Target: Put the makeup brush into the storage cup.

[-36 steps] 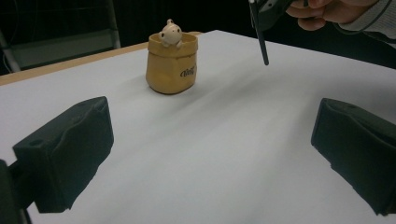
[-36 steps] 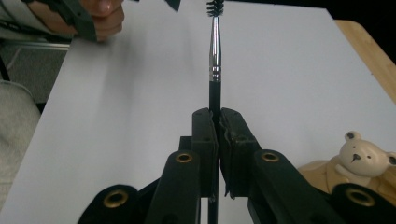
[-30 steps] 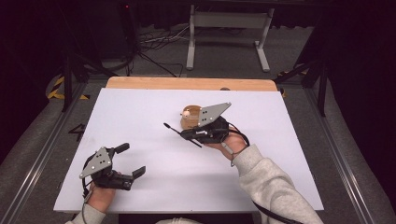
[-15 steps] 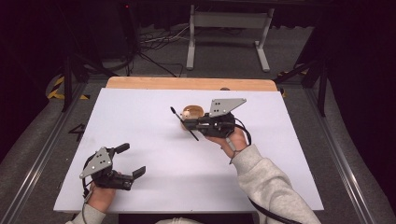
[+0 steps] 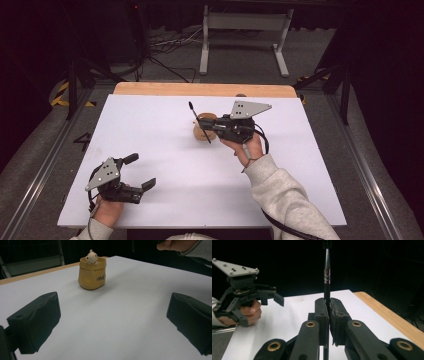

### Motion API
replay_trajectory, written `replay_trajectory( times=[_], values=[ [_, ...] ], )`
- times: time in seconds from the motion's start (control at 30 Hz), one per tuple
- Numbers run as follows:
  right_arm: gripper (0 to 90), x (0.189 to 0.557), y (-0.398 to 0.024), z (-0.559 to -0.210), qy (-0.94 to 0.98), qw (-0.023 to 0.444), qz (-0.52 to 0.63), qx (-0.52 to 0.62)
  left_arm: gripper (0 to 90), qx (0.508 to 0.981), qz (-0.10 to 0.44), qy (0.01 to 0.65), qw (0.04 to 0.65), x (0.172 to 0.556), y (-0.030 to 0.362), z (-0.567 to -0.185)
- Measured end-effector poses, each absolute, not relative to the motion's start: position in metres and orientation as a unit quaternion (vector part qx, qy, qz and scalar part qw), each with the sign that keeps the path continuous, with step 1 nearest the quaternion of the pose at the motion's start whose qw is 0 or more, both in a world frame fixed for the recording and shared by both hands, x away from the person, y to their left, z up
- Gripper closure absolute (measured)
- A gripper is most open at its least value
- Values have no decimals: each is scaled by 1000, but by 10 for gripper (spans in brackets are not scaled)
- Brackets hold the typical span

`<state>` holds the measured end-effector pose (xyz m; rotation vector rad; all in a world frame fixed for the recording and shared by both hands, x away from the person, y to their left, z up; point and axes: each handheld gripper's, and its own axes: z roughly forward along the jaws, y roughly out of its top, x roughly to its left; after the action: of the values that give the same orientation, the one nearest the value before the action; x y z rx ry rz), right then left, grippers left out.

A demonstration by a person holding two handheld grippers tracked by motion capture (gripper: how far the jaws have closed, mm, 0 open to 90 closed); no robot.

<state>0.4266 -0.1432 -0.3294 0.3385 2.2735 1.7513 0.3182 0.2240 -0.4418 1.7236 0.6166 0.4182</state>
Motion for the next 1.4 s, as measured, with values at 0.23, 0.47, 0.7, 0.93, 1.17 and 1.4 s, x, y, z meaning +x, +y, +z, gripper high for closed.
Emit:
replay_trajectory(
  times=[0.23, 0.47, 0.7, 0.93, 1.17, 1.4],
  values=[
    [852, 430, -146, -330, 763, 139, 616, 136, 0, 740, 180, 265, 591, 318, 224, -442],
    [852, 437, -147, -332, 741, 161, 628, 177, 0, 740, 180, 265, 591, 318, 224, -442],
    [852, 443, -148, -333, 726, 187, 628, 209, 0, 740, 183, 264, 591, 318, 224, -442],
    [852, 452, -149, -337, 708, 194, 635, 239, 0, 741, 184, 263, 591, 319, 225, -442],
    [852, 461, -145, -340, 705, 212, 627, 255, 0, 740, 183, 264, 591, 318, 225, -442],
    [852, 467, -143, -344, 698, 234, 620, 272, 0, 740, 182, 263, 591, 319, 225, -441]
  ],
)
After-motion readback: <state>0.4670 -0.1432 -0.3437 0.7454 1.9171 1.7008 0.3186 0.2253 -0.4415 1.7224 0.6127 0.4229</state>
